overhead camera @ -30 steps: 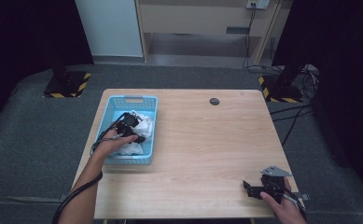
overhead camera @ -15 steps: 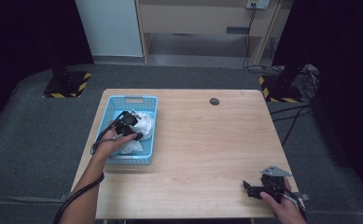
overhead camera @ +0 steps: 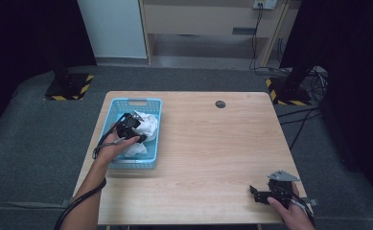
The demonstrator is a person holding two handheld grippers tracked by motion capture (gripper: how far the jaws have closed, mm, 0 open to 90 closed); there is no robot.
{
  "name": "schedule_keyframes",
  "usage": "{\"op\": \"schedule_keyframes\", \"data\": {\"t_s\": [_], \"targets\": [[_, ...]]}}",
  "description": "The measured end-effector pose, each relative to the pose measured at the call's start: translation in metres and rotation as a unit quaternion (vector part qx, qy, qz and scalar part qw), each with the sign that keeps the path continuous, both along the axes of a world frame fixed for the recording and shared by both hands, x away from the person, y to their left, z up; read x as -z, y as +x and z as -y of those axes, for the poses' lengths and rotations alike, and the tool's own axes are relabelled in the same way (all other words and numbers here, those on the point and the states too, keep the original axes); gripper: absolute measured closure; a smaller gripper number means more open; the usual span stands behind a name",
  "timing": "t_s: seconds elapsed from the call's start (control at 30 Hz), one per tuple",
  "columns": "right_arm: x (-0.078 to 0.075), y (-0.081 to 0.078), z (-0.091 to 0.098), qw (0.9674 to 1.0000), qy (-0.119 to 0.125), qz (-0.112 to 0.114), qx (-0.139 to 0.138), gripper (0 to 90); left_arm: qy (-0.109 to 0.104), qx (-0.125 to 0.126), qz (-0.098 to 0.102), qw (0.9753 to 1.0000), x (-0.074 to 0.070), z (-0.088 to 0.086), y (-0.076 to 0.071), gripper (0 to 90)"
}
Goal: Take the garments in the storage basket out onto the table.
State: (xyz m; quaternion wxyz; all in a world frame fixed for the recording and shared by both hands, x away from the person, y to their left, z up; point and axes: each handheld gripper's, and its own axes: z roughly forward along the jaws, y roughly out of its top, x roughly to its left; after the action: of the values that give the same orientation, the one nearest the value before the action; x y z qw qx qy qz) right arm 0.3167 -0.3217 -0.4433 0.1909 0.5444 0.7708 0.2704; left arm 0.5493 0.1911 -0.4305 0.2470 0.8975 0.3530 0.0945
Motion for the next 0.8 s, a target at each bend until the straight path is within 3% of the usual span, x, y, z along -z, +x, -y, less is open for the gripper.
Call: {"op": "schedule_keyframes", "data": {"t_s": [0.5, 0.8], "targets": [[0.000, 0.000, 0.000, 1.0000, 0.000, 0.000, 0.000, 0.5, -0.022, -0.009, 0.018, 0.9995, -0.007, -0.007, -0.004, 45.1], [0.000, 0.000, 0.000, 1.0000, 0.000, 0.000, 0.000, 0.5, -0.043, -0.012, 0.043, 0.9981, -0.023, -0.011, -0.008, 45.2]]}}
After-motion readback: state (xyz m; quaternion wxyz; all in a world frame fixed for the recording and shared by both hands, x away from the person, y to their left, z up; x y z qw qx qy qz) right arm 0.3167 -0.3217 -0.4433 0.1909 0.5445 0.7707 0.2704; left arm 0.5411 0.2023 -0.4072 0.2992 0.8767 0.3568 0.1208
